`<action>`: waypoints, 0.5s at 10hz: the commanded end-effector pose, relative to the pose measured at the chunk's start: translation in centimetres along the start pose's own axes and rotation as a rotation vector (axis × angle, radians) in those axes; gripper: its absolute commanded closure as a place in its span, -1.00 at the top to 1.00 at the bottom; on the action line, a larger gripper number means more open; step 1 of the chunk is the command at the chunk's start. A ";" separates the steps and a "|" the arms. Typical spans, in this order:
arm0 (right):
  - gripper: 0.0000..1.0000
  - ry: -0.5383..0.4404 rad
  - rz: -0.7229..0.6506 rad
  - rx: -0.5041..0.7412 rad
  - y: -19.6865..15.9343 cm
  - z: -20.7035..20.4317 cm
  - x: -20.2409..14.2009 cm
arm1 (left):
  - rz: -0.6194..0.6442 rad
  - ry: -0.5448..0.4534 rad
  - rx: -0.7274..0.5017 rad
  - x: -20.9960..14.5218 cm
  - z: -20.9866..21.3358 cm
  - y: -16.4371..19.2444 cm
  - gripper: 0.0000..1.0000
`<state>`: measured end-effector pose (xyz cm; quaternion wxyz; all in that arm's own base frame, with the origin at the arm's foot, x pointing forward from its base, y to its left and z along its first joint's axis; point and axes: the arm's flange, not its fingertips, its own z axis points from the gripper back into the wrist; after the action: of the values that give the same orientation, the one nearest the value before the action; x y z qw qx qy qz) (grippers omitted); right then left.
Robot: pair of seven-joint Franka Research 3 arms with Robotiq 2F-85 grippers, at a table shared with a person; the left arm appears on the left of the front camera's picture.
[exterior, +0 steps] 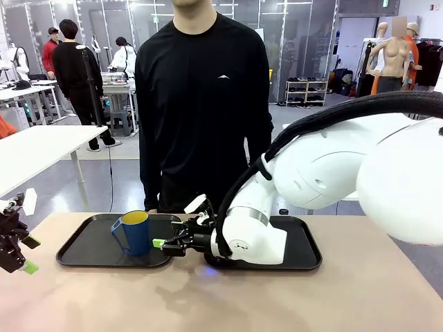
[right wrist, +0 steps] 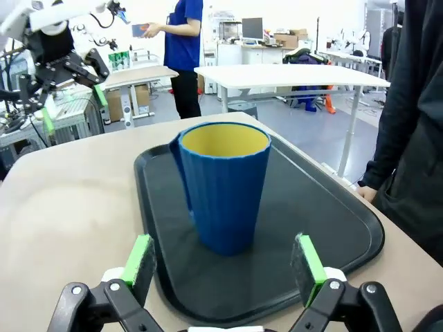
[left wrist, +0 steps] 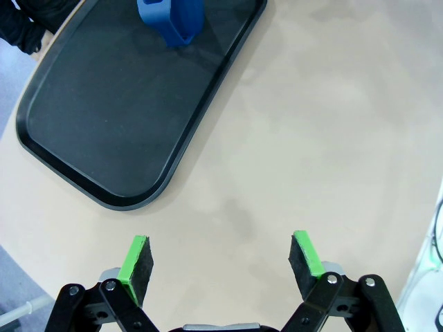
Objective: Sort and store the cups by type.
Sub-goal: Pick up the Handle plastic cup and place it into the empty Flat Tray.
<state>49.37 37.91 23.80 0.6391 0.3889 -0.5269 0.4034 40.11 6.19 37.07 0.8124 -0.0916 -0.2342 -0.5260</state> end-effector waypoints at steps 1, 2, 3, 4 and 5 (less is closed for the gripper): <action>1.00 -0.045 0.024 0.022 2.4 2.5 -1.0 | 0.012 0.015 0.014 0.1 -0.1 0.0 1.00; 1.00 -0.059 0.019 0.033 2.8 3.2 -0.9 | 0.012 0.015 0.014 0.1 -0.1 0.0 1.00; 1.00 -0.058 0.017 0.038 2.9 3.6 -0.9 | 0.012 0.015 0.014 0.1 -0.1 0.0 1.00; 1.00 -0.049 0.003 0.058 2.9 4.1 -0.9 | 0.012 0.015 0.014 0.1 -0.1 0.0 1.00; 1.00 -0.043 -0.022 0.039 1.7 2.6 -0.3 | 0.012 0.015 0.014 0.1 -0.1 0.0 1.00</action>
<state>46.09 35.78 23.89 0.6237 0.4238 -0.5244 0.3954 40.11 6.20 37.07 0.8125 -0.0914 -0.2342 -0.5260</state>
